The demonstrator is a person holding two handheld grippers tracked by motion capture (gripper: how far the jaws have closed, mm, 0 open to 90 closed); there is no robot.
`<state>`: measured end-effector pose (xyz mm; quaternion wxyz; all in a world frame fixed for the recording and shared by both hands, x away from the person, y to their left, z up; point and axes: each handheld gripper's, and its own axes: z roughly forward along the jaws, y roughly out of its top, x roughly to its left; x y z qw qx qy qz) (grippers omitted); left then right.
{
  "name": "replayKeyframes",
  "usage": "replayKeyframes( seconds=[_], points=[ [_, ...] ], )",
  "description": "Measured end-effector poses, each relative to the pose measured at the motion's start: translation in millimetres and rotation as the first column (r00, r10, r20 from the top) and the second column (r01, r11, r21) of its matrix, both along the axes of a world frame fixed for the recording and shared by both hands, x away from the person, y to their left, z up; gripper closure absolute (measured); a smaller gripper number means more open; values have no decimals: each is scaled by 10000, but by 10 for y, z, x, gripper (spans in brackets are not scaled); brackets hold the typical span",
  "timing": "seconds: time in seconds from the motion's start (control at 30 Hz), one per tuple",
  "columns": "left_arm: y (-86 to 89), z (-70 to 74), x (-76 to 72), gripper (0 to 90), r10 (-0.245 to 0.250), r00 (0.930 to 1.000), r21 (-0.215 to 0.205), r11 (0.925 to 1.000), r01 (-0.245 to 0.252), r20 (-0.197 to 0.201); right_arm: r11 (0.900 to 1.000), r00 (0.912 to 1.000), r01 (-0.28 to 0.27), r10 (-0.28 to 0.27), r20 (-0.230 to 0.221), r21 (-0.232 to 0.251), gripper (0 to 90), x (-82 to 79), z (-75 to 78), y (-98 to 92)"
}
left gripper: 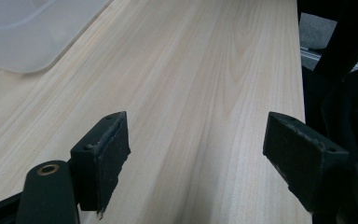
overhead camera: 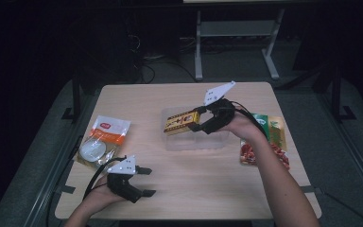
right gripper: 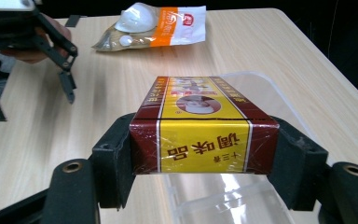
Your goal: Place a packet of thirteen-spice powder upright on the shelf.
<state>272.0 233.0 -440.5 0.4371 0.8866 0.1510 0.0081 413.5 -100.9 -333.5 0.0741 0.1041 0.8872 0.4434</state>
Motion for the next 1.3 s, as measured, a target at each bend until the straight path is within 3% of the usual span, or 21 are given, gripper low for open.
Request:
replayKeyframes(
  seconds=[0.07, 0.2, 0.4, 0.73, 0.93, 1.0, 1.3],
  points=[
    [-1, -5, 0, 219, 5, 10000, -33, 10000, -5, 30, 9998, 9998, -89, 92, 200, -161, 320, 56, -12, 41],
    [2, -10, -7, 220, 43, 10000, -47, 10000, -43, 27, 9987, 9998, 107, -98, 182, -498, 320, 130, -43, 130],
    [4, -12, -11, 220, 8, 10000, -36, 10000, -8, 15, 9967, 9993, -33, 63, 365, -808, 318, 218, -79, 199],
    [-5, -19, -17, 220, -72, 10000, 55, 10000, 73, -63, 9984, 9998, 173, -169, 83, -537, 317, 266, -120, 229],
    [0, -15, -18, 221, -55, 10000, 45, 10000, 55, -48, 9989, 9995, 141, -128, 300, -449, 316, 314, -133, 263],
    [-1, -16, -19, 221, -59, 10000, 56, 10000, 59, -59, 9994, 9997, 239, -236, 99, -253, 316, 317, -136, 280],
    [-4, -20, -22, 221, -86, 9999, 25, 10000, 86, -64, 9996, 9996, 251, -252, 117, 129, 316, 371, -139, 335]
  ],
)
